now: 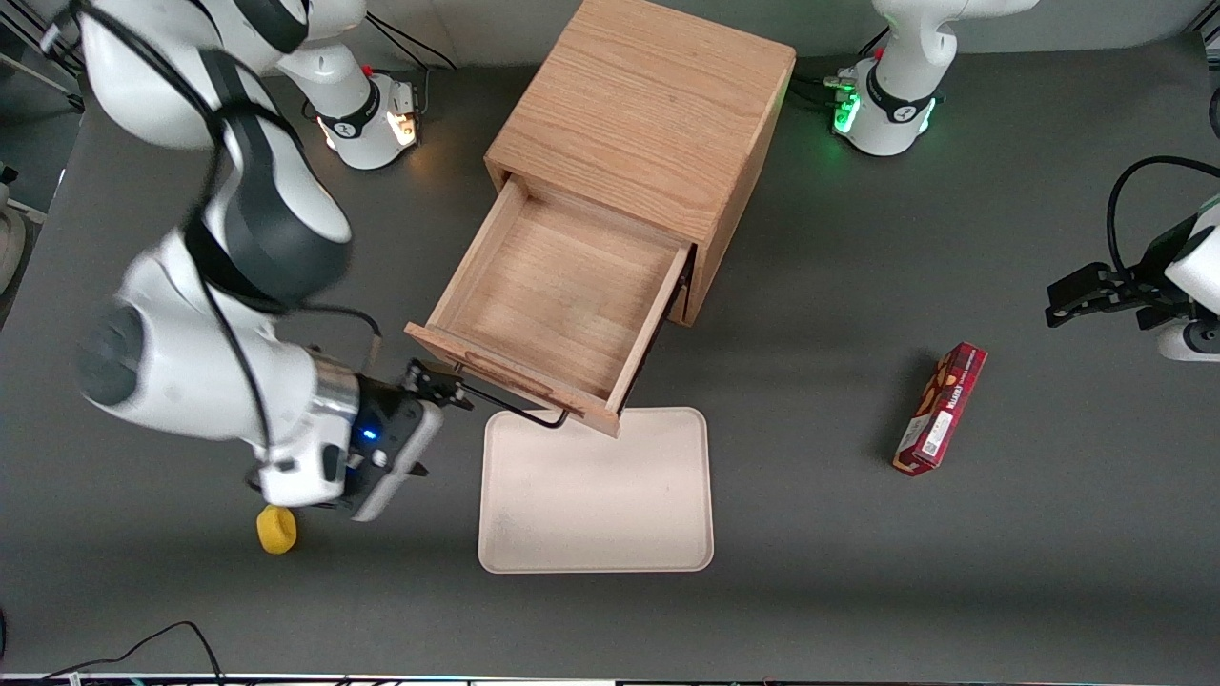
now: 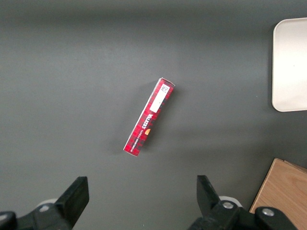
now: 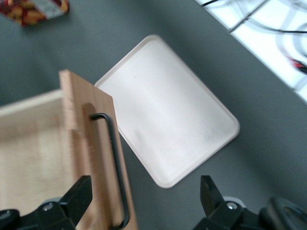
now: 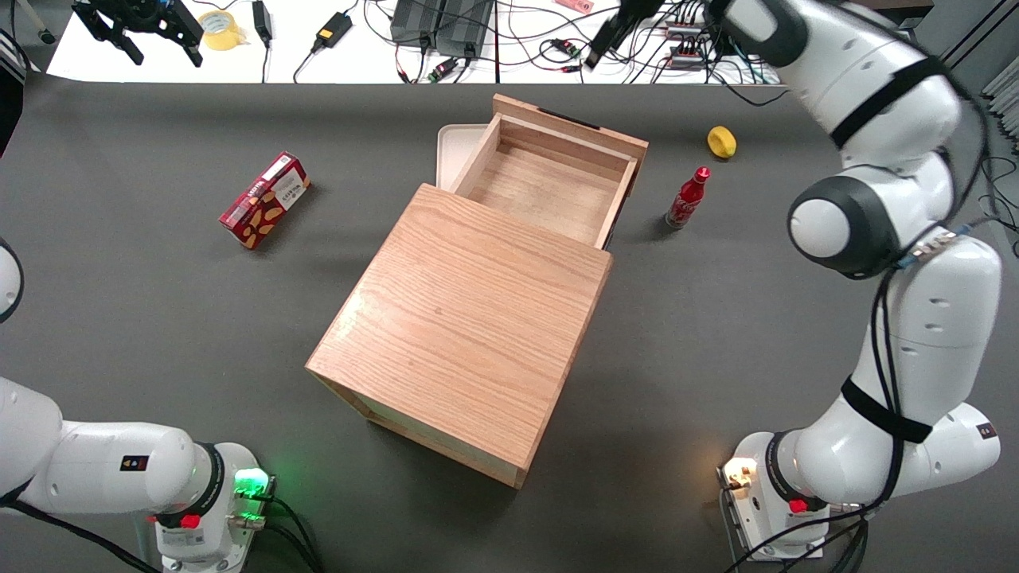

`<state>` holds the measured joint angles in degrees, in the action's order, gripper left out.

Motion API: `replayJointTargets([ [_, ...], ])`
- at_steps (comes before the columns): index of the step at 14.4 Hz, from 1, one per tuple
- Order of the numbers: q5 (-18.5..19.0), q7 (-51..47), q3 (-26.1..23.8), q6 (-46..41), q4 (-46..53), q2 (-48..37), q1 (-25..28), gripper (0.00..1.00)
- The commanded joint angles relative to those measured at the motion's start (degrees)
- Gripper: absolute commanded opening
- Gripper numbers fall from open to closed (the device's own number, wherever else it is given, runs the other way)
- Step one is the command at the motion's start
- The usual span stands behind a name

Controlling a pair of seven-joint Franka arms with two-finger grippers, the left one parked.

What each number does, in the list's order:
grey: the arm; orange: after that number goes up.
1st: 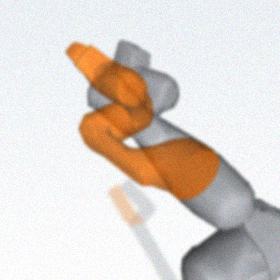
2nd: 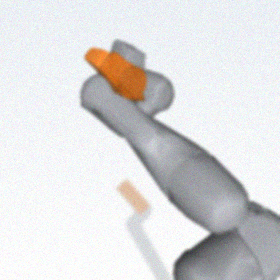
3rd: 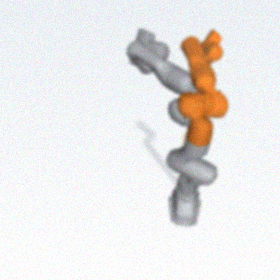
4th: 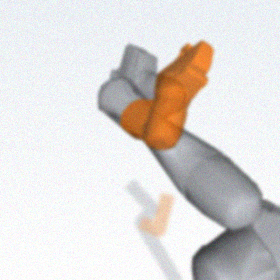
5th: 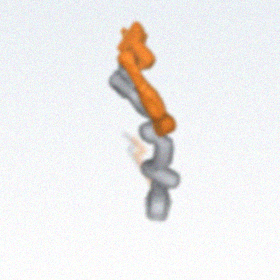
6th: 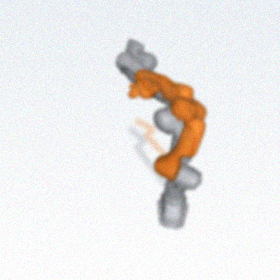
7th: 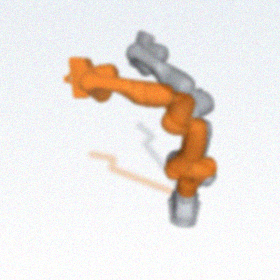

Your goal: Open upper drawer

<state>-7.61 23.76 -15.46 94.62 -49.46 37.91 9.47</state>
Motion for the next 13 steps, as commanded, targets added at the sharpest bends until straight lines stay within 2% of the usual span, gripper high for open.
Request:
replayJointTargets([
  [1, 1.7, -13.8, 3.8, -7.5, -3.3, -9.4, 0.4, 1.00],
  [3, 1.7, -20.4, 6.4, -13.6, -3.7, -12.8, 0.2, 1.00],
  [5, 1.9, -25.6, 12.5, -24.1, -6.2, -15.9, 0.3, 1.00],
  [7, 2.0, -28.8, 18.7, -26.9, -15.5, -21.0, 0.5, 1.00],
  [8, 2.2, -29.1, 19.7, -25.7, -23.0, -24.7, 0.6, 1.00],
  [9, 3.3, -31.1, 19.9, -20.9, -31.3, -29.8, 0.6, 1.00],
  [10, 5.0, -33.6, 19.7, -14.9, -42.0, -36.5, 0.6, 1.00],
  [12, 5.3, -33.9, 19.6, -1.9, -61.6, -49.9, 0.6, 1.00],
  [13, 5.7, -34.0, 19.7, 0.1, -65.3, -52.4, 0.6, 1.00],
])
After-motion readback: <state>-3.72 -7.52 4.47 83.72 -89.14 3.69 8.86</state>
